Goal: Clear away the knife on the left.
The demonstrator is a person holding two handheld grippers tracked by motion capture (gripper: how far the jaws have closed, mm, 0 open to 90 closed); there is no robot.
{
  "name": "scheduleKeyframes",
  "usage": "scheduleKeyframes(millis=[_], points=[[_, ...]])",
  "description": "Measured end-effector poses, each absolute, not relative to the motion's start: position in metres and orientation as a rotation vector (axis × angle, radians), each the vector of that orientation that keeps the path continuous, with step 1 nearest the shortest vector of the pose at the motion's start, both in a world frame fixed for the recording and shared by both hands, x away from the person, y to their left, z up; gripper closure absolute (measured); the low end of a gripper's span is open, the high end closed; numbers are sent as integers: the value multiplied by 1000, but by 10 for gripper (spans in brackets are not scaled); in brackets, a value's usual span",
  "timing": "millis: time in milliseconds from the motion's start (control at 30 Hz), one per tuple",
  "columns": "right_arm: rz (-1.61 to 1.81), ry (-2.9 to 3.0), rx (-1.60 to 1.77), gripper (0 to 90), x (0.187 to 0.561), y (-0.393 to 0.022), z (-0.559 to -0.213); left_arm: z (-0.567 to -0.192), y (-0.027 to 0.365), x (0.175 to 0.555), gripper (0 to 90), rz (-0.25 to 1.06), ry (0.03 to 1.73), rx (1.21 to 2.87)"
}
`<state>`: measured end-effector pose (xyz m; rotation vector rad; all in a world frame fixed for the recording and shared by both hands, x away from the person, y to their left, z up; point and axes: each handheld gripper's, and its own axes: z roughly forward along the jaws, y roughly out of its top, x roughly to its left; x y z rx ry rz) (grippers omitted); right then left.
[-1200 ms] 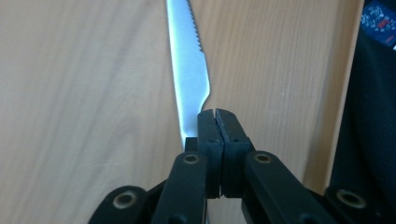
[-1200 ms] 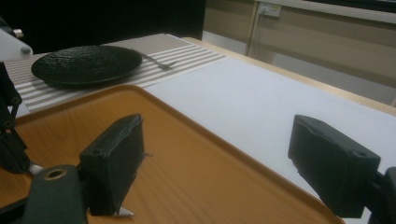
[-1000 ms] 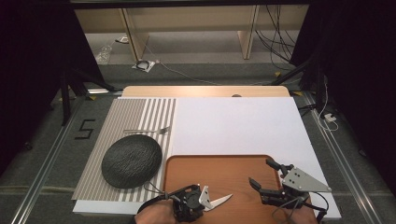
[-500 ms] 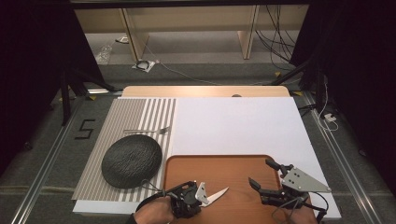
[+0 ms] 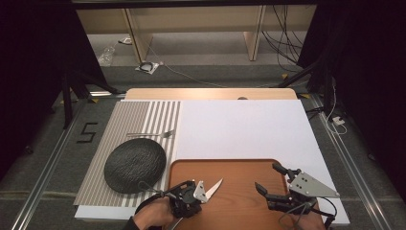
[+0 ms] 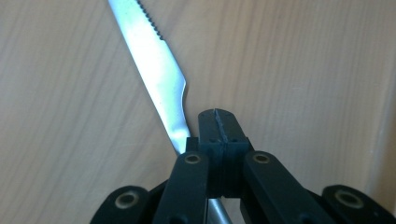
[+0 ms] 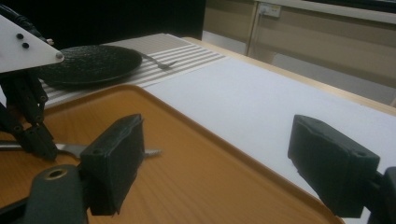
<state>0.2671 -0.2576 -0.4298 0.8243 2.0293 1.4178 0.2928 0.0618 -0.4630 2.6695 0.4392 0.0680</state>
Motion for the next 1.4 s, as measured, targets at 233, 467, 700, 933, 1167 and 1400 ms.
scheduleKeyframes(millis=[233,467,700,933,1167,1400], points=[[1416,2030,823,195,267,-258,-430,-463,68,297,895,96,474,2670],[1417,2030,824,195,267,-258,-430,-463,76,302,895,116,509,2670],[1417,2029,824,195,267,-258,-430,-463,83,305,895,124,536,2665],[1417,2028,824,195,267,-258,-430,-463,90,307,895,135,566,2663],[1416,2029,824,195,267,-258,-430,-463,98,309,895,138,589,2665],[1413,2032,824,196,267,-258,-430,-463,103,310,895,125,615,2666]])
